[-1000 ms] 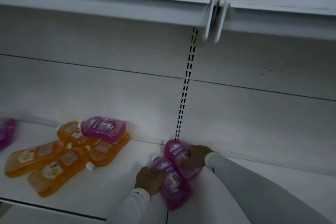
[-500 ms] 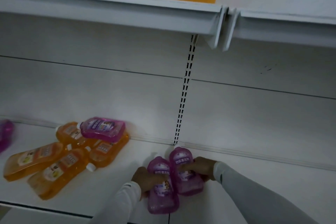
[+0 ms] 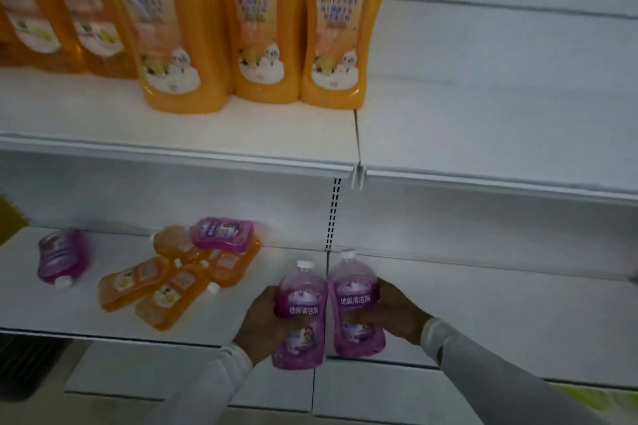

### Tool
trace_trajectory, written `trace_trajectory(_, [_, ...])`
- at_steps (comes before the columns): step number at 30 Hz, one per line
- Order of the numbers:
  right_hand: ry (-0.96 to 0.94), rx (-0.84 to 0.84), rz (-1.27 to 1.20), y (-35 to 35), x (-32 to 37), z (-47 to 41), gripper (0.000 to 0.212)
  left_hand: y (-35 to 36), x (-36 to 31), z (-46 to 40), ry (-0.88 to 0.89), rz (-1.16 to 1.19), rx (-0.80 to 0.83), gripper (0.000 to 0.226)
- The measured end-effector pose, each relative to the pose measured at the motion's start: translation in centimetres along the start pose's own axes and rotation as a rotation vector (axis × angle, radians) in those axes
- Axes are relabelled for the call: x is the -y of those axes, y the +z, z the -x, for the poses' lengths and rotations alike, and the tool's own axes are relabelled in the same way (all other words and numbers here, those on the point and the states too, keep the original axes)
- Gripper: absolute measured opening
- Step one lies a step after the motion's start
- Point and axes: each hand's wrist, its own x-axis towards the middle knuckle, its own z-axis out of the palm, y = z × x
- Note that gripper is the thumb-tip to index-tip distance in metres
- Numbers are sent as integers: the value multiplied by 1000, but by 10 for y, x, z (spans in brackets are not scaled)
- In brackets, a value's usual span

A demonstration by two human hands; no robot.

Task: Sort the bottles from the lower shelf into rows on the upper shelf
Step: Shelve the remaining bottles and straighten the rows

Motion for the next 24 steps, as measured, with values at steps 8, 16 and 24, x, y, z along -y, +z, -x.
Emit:
trace_trajectory(8, [-271, -77, 52, -20, 122, 155, 51, -12, -134, 133, 248, 44, -5, 61])
trace_trajectory(16, [-550, -154, 139, -59, 251, 243, 54, -15, -277, 218, 540, 52, -109, 53])
trace_trajectory(24, [-732, -139, 180, -40, 349, 256, 54, -80, -338, 247, 703, 77, -202, 57])
